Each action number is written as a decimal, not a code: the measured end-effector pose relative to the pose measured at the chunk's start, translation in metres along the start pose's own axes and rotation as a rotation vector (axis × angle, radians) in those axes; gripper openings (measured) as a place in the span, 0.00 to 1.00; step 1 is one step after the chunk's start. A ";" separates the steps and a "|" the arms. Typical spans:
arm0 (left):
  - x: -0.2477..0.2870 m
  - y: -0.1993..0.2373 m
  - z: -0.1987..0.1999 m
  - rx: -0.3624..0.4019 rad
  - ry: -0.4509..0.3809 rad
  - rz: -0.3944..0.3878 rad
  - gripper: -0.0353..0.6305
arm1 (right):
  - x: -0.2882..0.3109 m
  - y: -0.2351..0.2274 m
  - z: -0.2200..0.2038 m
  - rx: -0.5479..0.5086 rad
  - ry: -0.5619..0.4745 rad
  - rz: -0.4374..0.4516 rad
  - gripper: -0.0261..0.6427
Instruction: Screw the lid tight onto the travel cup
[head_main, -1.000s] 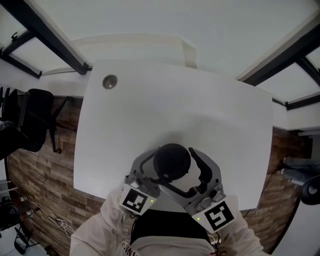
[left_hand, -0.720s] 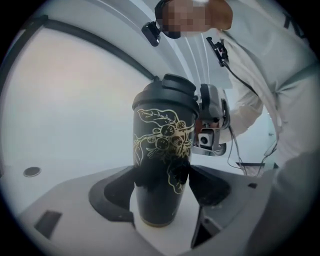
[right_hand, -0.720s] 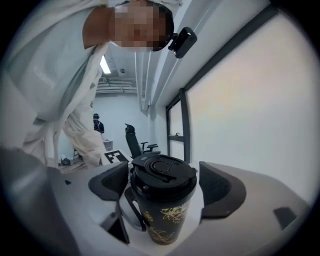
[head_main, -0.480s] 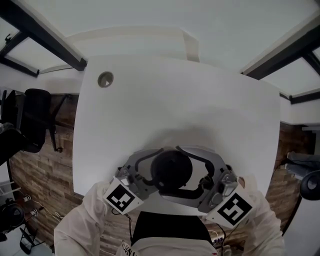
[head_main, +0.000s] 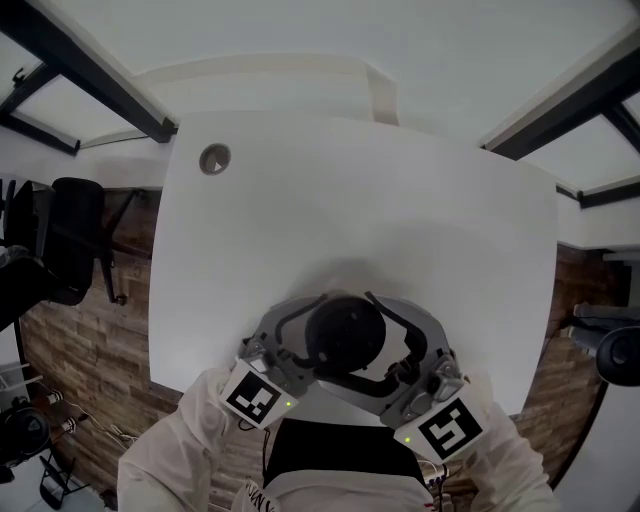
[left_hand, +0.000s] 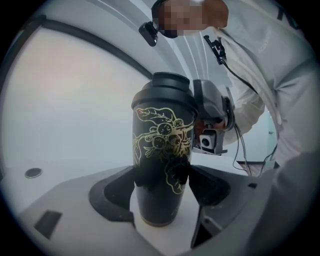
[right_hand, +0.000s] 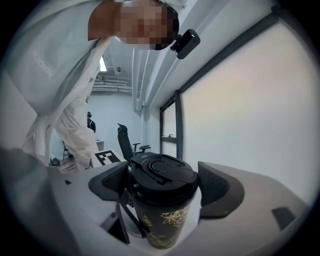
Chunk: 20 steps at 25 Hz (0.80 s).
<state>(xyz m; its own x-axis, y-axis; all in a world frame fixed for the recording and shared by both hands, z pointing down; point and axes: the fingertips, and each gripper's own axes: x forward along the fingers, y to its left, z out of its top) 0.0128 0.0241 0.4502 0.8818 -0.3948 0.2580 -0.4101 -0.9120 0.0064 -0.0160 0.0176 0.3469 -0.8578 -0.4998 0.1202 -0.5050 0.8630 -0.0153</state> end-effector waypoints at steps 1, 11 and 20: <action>0.000 0.000 0.000 -0.001 0.001 0.016 0.57 | 0.000 -0.001 0.000 0.012 -0.004 -0.035 0.67; 0.000 -0.001 0.002 -0.035 -0.006 0.237 0.57 | -0.006 -0.009 0.003 0.100 -0.008 -0.456 0.67; 0.001 0.002 0.007 -0.041 -0.043 0.353 0.57 | -0.006 -0.008 -0.001 0.138 0.018 -0.565 0.67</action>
<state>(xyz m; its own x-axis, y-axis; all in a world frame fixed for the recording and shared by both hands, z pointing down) 0.0143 0.0215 0.4438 0.6927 -0.6899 0.2103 -0.6995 -0.7136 -0.0371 -0.0063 0.0139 0.3471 -0.4502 -0.8777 0.1642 -0.8929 0.4443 -0.0733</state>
